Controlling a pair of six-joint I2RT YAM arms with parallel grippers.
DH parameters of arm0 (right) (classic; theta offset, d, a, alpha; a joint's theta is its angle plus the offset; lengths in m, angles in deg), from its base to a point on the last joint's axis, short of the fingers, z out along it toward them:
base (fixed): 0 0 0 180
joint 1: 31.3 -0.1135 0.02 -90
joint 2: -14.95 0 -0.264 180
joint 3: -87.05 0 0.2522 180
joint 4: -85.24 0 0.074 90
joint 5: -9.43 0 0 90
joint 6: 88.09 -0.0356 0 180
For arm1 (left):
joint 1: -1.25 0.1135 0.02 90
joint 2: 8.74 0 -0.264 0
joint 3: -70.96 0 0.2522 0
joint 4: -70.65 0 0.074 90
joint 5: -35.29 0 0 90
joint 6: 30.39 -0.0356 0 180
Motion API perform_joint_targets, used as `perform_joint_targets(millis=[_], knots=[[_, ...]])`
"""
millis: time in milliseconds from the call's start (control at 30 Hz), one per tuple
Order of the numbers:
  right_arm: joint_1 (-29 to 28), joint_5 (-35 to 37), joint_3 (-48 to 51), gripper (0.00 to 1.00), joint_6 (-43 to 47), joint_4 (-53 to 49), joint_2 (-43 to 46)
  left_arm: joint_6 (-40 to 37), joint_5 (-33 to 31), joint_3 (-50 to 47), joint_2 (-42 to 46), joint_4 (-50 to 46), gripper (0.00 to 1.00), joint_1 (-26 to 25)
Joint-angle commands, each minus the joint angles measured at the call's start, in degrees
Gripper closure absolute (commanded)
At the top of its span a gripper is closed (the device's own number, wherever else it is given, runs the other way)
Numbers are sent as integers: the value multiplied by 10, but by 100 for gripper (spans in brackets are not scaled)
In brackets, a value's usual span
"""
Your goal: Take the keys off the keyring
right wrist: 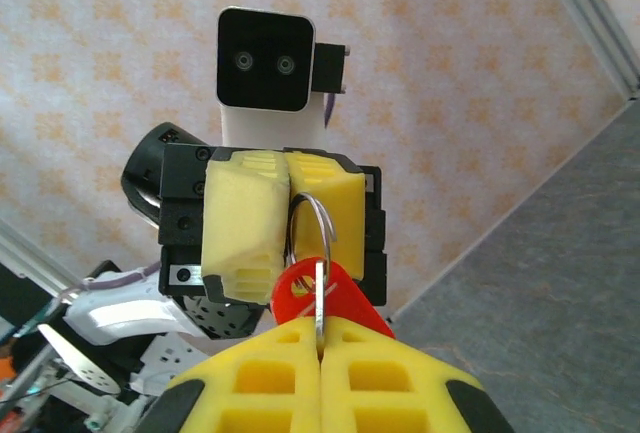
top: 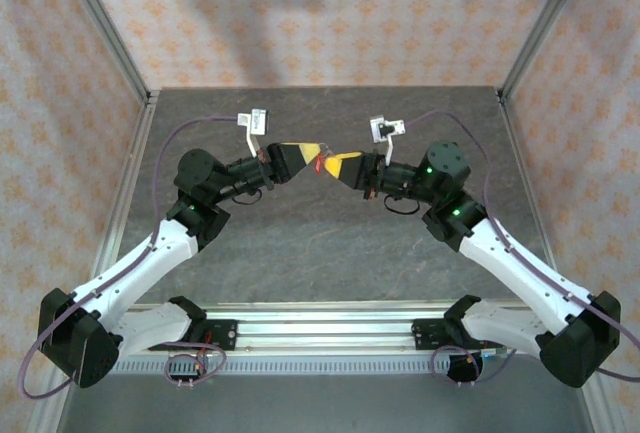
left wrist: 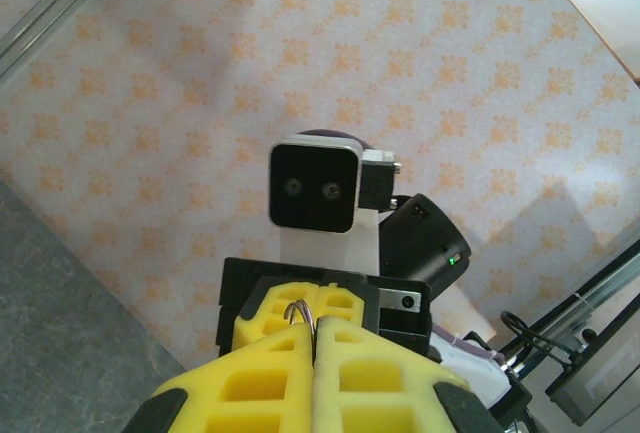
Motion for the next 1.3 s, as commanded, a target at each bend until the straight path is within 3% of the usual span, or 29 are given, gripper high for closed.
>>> perform_joint_targets(millis=[0,67,100,233,367,500,800,1033,1267], knots=[[3,31,-30,100,52,-78,22,-15,3,-9,23,7,100,3],[3,38,-38,100,64,-104,23,-19,2,-11,27,1,98,3],[3,43,-43,100,72,-120,23,-22,-1,-13,29,-2,92,3],[3,55,-63,100,99,-173,20,-33,-6,-19,38,-17,90,4],[3,64,-88,100,130,-228,12,-40,-12,-26,44,-25,83,4],[3,57,-97,100,129,-235,8,-40,-15,-38,44,-24,79,4],[3,47,-104,100,107,-220,0,-96,-52,-70,76,-89,53,2],[3,39,-117,100,97,-230,-10,-226,-138,-74,120,-204,49,-38],[3,27,-136,100,82,-244,-19,-351,-232,-150,159,-109,47,-76]])
